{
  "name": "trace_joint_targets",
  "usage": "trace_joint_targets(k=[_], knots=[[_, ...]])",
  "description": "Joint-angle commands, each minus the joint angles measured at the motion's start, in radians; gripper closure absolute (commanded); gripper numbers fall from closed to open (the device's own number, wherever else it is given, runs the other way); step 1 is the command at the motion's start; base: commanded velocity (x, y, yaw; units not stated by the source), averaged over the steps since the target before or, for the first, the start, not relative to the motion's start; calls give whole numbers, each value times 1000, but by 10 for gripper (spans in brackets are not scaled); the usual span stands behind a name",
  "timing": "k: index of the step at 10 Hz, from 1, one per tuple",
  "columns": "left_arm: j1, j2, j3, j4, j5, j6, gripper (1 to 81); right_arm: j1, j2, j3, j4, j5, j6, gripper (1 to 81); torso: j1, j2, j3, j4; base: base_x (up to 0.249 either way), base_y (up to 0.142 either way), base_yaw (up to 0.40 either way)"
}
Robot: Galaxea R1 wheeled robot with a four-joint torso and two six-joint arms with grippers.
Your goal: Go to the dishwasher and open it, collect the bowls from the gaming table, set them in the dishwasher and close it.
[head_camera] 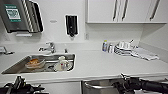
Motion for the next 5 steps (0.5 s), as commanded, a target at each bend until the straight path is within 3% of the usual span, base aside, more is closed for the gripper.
trace_joint_targets(k=[1, 3, 5], knots=[[-86, -17, 4, -3, 7, 7, 10, 89, -23, 40, -3, -108, 1, 10, 0, 0, 0, 0, 0, 0, 0], [-86, -27, 4, -3, 7, 4, 10, 84, -28, 60, -31, -238, 1, 10, 0, 0, 0, 0, 0, 0, 0], [-85, -27, 4, -3, 5, 2, 10, 84, -34, 89, -48, -297, 0, 10, 0, 0, 0, 0, 0, 0, 0]])
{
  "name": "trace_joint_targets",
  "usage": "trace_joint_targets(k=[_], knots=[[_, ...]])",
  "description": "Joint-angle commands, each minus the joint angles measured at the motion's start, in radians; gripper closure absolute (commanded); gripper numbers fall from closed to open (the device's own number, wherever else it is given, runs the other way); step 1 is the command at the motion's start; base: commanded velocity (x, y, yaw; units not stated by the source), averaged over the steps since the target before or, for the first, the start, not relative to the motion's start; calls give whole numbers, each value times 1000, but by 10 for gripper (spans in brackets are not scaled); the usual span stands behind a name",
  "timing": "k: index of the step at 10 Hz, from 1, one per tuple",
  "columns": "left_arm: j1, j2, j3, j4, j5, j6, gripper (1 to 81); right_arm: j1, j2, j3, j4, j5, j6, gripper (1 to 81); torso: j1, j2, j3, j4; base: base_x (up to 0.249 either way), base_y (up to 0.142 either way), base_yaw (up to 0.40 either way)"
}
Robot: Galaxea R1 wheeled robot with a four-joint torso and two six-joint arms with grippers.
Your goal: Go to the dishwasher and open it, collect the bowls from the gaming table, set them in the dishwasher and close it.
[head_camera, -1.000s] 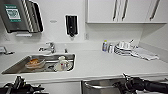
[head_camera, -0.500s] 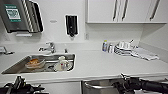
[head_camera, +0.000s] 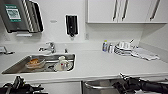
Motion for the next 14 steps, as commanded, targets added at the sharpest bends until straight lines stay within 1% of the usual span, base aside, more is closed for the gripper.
trace_joint_targets(k=[1, 3, 10, 14], knots=[[-85, -21, 9, -2, 5, 4, 10, 90, -28, 46, 39, -239, -6, 10, 0, 0, 0, 0, 0, 0, 0], [-86, -21, 6, -2, 6, 4, 10, 76, -30, 49, 39, -276, -9, 10, 0, 0, 0, 0, 0, 0, 0], [-85, -18, 4, -10, 6, 2, 10, -5, -60, 52, 38, -262, -9, 10, 0, 0, 0, 0, 0, 0, 0], [-85, -5, 4, -10, 6, 2, 10, -8, -76, 75, 30, -258, -9, 10, 0, 0, 0, 0, 0, 0, 0]])
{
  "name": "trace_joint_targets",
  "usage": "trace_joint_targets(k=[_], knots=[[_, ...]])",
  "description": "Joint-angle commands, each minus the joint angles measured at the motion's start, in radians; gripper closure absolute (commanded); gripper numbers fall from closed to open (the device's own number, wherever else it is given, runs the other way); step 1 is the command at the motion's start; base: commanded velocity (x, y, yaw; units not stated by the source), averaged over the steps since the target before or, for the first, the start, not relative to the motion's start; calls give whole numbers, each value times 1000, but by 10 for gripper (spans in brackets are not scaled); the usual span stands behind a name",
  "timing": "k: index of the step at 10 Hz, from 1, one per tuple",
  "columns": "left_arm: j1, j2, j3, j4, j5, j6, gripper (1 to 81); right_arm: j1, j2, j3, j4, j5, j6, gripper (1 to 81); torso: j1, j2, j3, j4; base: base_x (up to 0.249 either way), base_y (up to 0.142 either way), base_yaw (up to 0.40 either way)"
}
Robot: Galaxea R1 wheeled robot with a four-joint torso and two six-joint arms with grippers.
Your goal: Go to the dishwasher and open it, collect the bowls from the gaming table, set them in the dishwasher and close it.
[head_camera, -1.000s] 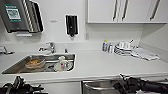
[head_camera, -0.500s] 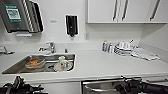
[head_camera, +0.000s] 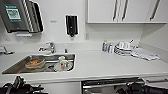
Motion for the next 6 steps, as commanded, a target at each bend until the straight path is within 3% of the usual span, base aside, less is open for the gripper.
trace_joint_targets(k=[1, 6], knots=[[-85, -7, 9, -9, 6, 4, 10, 62, -33, 19, 58, -148, -10, 10, 0, 0, 0, 0, 0, 0, 0], [-86, 7, 9, -7, 6, 4, 10, 48, -27, 7, 55, -97, -10, 10, 0, 0, 0, 0, 0, 0, 0]])
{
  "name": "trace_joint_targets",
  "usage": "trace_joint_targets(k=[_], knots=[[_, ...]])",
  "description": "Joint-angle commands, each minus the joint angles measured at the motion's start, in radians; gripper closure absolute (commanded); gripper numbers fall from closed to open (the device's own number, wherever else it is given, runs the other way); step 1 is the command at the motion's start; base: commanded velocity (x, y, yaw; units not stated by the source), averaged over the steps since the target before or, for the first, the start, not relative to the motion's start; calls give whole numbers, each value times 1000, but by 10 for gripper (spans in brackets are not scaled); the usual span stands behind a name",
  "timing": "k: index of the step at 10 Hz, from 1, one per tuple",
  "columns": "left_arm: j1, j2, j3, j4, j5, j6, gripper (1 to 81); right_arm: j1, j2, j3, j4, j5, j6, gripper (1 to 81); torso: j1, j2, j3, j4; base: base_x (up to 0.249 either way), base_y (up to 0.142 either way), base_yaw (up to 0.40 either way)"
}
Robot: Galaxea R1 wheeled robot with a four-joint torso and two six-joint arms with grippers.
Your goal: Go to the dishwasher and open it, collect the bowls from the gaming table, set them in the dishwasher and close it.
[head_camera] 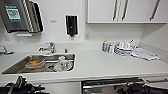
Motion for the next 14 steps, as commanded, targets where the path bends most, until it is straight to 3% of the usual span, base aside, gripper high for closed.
trace_joint_targets(k=[1, 8, 10, 14], knots=[[-85, -10, 10, -7, 7, 4, 10, 51, -22, 3, 59, -110, -9, 10, 0, 0, 0, 0, 0, 0, 0], [-85, -1, 10, -10, 19, 4, 10, 34, -20, -19, 58, -71, -4, 10, 1, 1, 0, 0, -61, 0, 0], [-86, -1, 7, -10, 24, 4, 10, 13, -28, -42, 59, 13, -4, 10, 1, 1, 0, 0, -81, 0, 0], [-83, 8, 1, -10, 25, 4, 10, -15, -33, -72, 59, 64, -4, 10, 1, 1, 0, 0, -81, 0, 0]])
